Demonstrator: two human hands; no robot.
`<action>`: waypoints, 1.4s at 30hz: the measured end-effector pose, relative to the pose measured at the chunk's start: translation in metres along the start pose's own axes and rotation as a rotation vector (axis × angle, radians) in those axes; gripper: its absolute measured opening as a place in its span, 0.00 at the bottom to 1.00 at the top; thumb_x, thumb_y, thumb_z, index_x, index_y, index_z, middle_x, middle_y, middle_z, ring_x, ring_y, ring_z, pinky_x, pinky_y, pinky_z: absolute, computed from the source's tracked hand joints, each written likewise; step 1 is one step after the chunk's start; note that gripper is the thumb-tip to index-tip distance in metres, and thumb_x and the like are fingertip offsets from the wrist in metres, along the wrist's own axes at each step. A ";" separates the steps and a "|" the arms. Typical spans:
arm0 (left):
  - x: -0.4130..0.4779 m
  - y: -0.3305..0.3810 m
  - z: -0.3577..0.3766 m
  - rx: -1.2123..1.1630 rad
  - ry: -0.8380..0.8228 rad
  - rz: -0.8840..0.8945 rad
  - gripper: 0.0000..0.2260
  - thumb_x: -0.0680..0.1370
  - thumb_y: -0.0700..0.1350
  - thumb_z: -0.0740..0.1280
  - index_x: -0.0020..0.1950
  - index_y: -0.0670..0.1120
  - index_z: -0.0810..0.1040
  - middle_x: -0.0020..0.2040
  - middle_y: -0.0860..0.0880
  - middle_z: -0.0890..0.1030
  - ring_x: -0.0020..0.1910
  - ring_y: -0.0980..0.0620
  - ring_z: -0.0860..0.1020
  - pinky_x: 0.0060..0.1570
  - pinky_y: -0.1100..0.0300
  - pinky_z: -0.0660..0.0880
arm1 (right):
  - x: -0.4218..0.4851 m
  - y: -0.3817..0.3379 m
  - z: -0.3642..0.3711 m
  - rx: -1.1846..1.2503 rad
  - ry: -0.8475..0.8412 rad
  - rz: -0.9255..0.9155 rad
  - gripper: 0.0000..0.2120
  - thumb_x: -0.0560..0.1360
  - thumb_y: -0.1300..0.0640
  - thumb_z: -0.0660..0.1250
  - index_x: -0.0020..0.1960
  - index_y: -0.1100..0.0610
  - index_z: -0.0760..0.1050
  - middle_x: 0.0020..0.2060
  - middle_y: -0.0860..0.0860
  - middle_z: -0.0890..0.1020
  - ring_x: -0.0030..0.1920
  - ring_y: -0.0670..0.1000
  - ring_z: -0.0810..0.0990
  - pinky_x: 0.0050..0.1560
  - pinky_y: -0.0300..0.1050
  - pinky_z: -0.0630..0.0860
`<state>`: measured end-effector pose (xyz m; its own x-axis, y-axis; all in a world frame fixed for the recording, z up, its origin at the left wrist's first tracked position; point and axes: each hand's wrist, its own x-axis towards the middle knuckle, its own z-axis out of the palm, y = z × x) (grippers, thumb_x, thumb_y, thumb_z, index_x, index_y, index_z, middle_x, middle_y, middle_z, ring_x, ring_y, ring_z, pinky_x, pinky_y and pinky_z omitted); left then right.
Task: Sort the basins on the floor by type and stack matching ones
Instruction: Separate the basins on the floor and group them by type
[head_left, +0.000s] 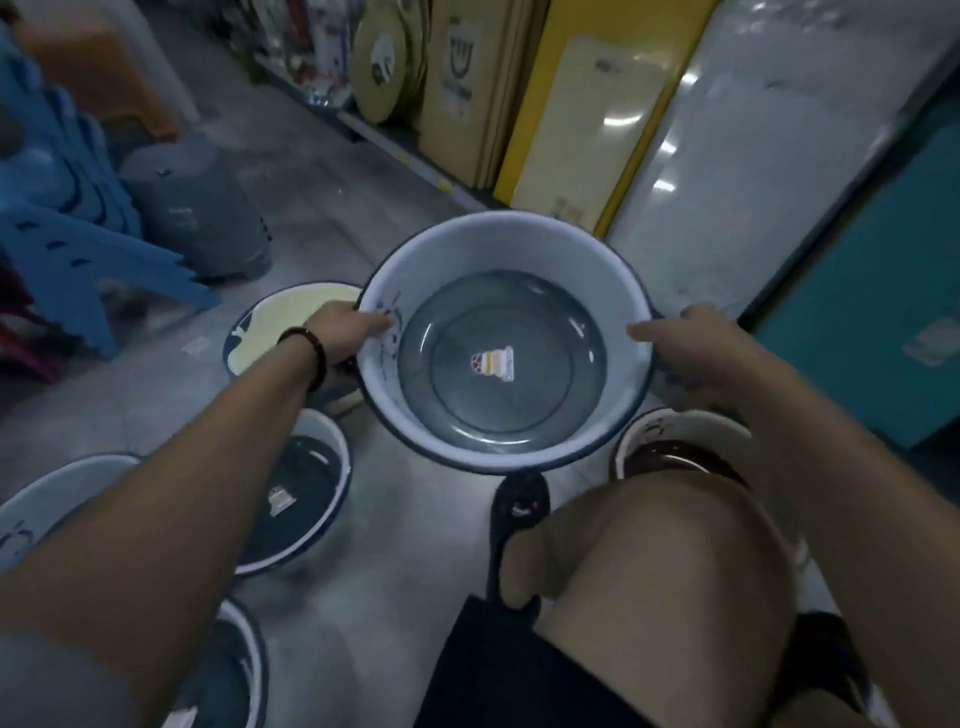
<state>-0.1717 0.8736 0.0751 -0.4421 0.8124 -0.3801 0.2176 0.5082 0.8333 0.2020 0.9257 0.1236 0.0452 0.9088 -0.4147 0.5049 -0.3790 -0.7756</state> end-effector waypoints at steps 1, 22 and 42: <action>-0.002 0.028 0.017 -0.023 -0.031 0.038 0.14 0.77 0.48 0.74 0.57 0.39 0.83 0.52 0.37 0.86 0.48 0.37 0.85 0.52 0.36 0.82 | 0.005 0.006 -0.021 0.088 0.032 0.006 0.32 0.74 0.46 0.76 0.69 0.64 0.72 0.56 0.65 0.83 0.48 0.67 0.86 0.43 0.63 0.85; -0.022 0.047 0.429 0.461 -0.289 0.178 0.20 0.76 0.41 0.71 0.65 0.45 0.68 0.55 0.44 0.78 0.48 0.43 0.79 0.40 0.52 0.81 | 0.070 0.328 -0.128 0.644 0.550 0.445 0.06 0.71 0.64 0.76 0.47 0.60 0.81 0.43 0.58 0.85 0.44 0.60 0.85 0.45 0.52 0.84; 0.049 -0.102 0.491 0.383 -0.271 0.083 0.22 0.79 0.39 0.68 0.71 0.55 0.73 0.55 0.48 0.80 0.49 0.46 0.80 0.53 0.48 0.82 | 0.117 0.437 -0.040 0.489 0.453 0.716 0.06 0.77 0.62 0.70 0.54 0.57 0.78 0.43 0.56 0.82 0.43 0.59 0.82 0.51 0.64 0.86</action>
<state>0.2120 1.0023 -0.2256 -0.1783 0.8742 -0.4517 0.5700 0.4659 0.6767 0.4630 0.8730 -0.2449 0.5803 0.3776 -0.7216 -0.1797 -0.8048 -0.5656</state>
